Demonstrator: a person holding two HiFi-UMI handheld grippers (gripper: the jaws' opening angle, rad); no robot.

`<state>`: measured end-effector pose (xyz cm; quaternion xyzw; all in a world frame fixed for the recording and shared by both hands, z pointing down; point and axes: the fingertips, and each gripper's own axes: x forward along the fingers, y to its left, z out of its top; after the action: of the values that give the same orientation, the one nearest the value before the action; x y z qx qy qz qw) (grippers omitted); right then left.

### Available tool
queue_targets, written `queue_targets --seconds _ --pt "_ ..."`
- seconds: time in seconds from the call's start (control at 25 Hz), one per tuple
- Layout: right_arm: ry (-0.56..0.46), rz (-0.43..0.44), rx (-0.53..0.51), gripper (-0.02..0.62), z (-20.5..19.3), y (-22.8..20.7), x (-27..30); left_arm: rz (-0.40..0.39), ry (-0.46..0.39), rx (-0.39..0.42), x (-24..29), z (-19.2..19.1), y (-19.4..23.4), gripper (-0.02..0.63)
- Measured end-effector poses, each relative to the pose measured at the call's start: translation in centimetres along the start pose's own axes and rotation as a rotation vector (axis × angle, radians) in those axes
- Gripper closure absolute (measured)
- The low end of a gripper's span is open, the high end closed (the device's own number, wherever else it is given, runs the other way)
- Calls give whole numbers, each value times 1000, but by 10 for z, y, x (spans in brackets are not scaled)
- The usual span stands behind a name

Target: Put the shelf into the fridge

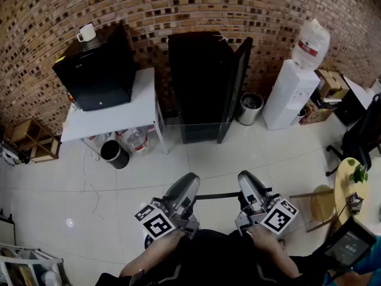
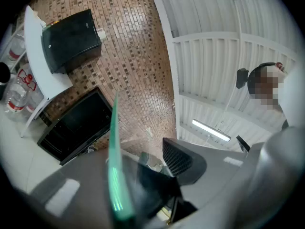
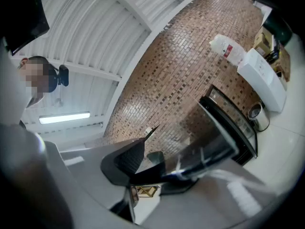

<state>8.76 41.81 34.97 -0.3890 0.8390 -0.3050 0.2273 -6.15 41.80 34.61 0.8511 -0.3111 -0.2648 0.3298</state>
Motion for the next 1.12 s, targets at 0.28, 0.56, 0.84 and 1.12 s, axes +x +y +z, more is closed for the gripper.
queue_targets --seconds 0.28,0.56,0.84,1.12 --pt "25 -12 -2 488 -1 -8 29 9 -9 -28 7 15 24 509" --pt "32 19 33 488 17 -46 65 45 -10 -5 48 27 51 511" --pt "40 63 46 489 59 -87 103 60 -27 21 109 39 71 511" --pt "76 82 51 489 90 -135 134 78 -58 4 163 38 101 515"
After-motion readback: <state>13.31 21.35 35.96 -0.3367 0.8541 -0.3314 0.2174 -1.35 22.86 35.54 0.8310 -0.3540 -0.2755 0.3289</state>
